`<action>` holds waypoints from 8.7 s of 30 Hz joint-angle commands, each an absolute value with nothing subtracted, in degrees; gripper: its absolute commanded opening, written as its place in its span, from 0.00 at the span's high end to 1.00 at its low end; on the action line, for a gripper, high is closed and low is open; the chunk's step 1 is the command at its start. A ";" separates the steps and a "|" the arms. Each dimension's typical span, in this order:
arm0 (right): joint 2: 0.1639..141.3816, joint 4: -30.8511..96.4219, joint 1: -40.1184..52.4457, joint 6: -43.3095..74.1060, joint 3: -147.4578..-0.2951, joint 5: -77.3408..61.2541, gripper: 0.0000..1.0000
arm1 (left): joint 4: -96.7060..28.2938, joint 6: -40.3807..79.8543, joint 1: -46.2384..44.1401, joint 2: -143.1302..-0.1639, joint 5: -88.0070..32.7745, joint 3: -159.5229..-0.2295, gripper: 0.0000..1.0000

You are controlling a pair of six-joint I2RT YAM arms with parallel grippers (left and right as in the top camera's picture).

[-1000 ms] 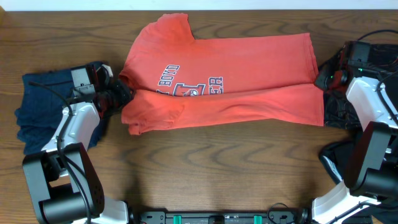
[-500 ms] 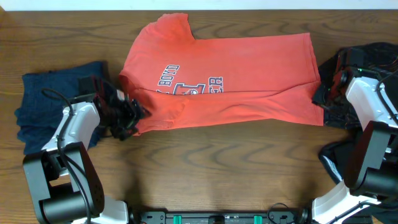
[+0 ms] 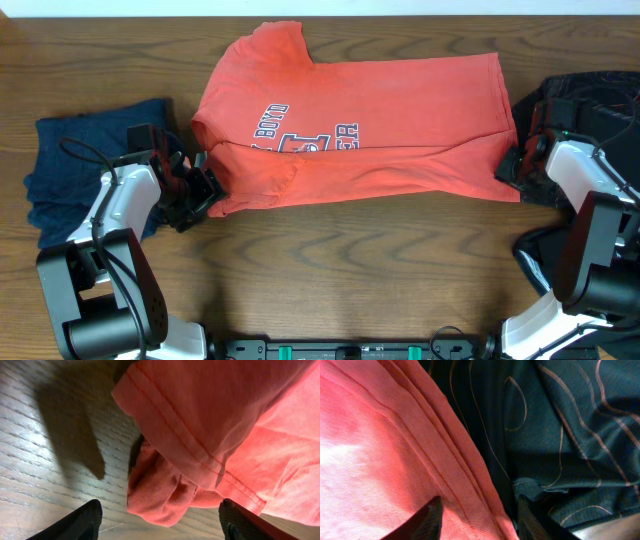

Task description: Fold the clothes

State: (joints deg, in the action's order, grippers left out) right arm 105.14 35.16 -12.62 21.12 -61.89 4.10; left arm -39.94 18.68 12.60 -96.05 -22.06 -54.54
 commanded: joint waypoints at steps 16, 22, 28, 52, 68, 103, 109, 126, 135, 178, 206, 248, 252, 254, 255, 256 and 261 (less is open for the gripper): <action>105.25 34.41 -12.21 20.95 -60.16 4.95 0.92 | -34.57 17.56 12.78 -96.20 -20.93 -49.58 0.74; 105.25 36.07 -12.45 20.95 -60.16 6.24 0.96 | -33.76 15.03 12.78 -96.20 -20.91 -49.54 0.94; 105.25 37.01 -13.26 20.95 -60.16 6.33 0.98 | -33.98 15.00 12.78 -96.20 -20.91 -49.08 0.94; 105.23 49.63 -19.77 23.11 -60.16 11.51 0.99 | -57.54 26.89 12.84 -93.89 9.87 -49.10 0.94; 94.89 51.46 -19.77 23.11 -60.45 7.99 0.60 | -57.30 24.99 12.78 -75.83 -0.56 -50.59 0.50; 85.30 49.71 -19.77 17.47 -60.73 -3.22 0.47 | -51.70 19.11 -21.67 -94.08 -13.65 -50.50 0.94; 85.30 49.74 -19.77 17.47 -60.73 -3.25 0.47 | -52.38 19.09 -21.67 -94.06 -13.65 -50.50 0.94; 85.30 50.09 -19.77 17.47 -60.73 -3.03 0.47 | -54.50 19.11 -21.74 -94.08 -13.47 -50.13 0.77; 85.30 50.19 -19.77 17.47 -60.73 -3.03 0.47 | -53.98 19.09 -21.74 -94.08 -13.50 -49.65 0.76; 85.30 49.74 -19.55 11.55 -60.75 -9.21 0.58 | -57.95 18.37 -19.94 -90.13 -8.01 -62.22 0.52; 122.85 47.35 -20.62 1.58 -88.82 -5.80 0.84 | -42.68 21.74 -18.52 -90.24 -7.86 -49.34 0.51; 103.28 54.24 -24.82 -1.19 -94.17 -21.26 0.57 | -53.25 16.43 -15.75 -90.21 -5.17 -64.88 0.28; 103.24 57.10 -19.35 -1.41 -93.97 -19.62 0.38 | -51.07 12.45 -10.79 -90.91 -5.39 -72.34 0.20; 103.24 58.70 -17.19 -1.39 -93.95 -19.51 0.32 | -48.38 10.02 -7.73 -92.73 -6.92 -75.02 0.19; 103.24 59.18 -16.53 -1.39 -93.95 -19.49 0.32 | -47.20 8.64 -6.44 -93.89 -8.60 -75.94 0.19; 103.24 59.66 -15.88 -1.39 -93.95 -19.49 0.32 | -45.91 7.33 -4.99 -95.61 -10.33 -77.10 0.19; 103.24 61.65 -14.20 -0.91 -93.95 -18.39 0.29 | -42.28 2.44 -0.49 -106.34 -14.35 -84.97 0.18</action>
